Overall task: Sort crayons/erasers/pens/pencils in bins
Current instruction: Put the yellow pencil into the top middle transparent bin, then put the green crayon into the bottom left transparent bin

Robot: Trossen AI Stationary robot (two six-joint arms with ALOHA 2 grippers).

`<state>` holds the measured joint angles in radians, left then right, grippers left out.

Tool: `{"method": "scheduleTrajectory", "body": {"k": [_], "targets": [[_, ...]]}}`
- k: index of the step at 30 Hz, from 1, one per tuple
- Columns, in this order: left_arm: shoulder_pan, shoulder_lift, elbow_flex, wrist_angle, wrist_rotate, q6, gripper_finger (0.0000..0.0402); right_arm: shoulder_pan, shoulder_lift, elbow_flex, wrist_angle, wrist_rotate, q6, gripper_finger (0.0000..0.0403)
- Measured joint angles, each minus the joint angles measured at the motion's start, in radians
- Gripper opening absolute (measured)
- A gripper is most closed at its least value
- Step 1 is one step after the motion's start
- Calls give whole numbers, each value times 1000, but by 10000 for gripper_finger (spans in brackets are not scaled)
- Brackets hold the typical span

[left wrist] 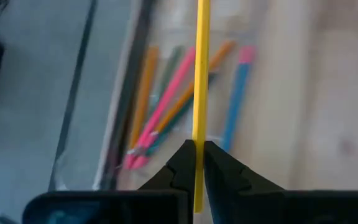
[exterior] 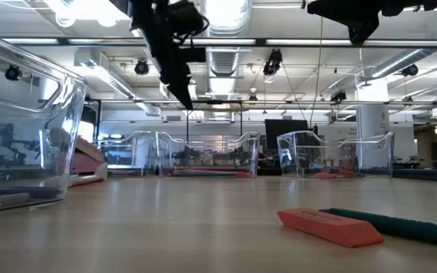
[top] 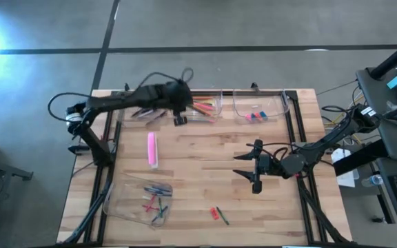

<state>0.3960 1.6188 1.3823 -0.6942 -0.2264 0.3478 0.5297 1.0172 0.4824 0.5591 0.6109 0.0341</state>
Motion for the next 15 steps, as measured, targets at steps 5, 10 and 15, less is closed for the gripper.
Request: {"method": "scheduleTrajectory", "body": {"k": [5, 10, 15], "targets": [[88, 1, 0, 10, 0, 0, 10, 0, 0, 0, 0, 0, -2, 210], [107, 1, 0, 13, 1, -27, 48, 0, 0, 0, -1, 0, -9, 210], [103, 2, 0, 41, -20, -48, 104, 0, 0, 0, -1, 1, -9, 210]]}}
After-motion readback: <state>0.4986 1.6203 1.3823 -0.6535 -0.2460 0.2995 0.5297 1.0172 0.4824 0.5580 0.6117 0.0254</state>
